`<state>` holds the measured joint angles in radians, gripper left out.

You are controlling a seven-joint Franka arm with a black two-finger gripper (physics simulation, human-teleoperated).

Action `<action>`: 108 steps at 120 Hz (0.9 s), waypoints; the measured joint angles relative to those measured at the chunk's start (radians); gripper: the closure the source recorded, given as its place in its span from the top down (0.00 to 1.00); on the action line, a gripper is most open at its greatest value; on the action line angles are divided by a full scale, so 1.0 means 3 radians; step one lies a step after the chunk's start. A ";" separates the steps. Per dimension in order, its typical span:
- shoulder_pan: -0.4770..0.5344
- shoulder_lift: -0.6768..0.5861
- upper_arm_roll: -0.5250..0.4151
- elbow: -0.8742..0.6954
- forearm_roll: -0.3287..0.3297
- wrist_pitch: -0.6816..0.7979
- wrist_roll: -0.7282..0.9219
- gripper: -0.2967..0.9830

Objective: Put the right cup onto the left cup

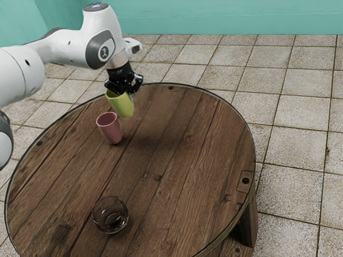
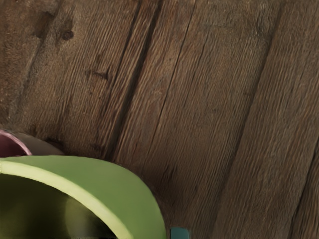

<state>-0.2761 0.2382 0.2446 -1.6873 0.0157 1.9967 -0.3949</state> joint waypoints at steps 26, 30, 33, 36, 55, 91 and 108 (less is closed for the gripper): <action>0.0210 -0.0015 0.0174 0.0015 0.0260 -0.0229 -0.0084 0.16; 0.0210 -0.0006 0.0176 0.0017 0.0273 -0.0241 -0.0094 0.16; 0.0210 0.0000 0.0176 0.0017 0.0280 -0.0249 -0.0102 0.16; 0.0210 0.0006 0.0176 0.0018 0.0285 -0.0255 -0.0109 0.16; 0.0209 0.0018 0.0179 0.0002 0.0293 -0.0283 -0.0151 0.16; 0.0212 0.0024 0.0180 -0.0058 0.0102 -0.0230 -0.0225 0.16; 0.0226 0.0052 0.0181 -0.0065 0.0064 -0.0175 -0.0250 0.16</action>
<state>-0.2082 0.2539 0.2989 -1.7067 0.0350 1.9443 -0.4699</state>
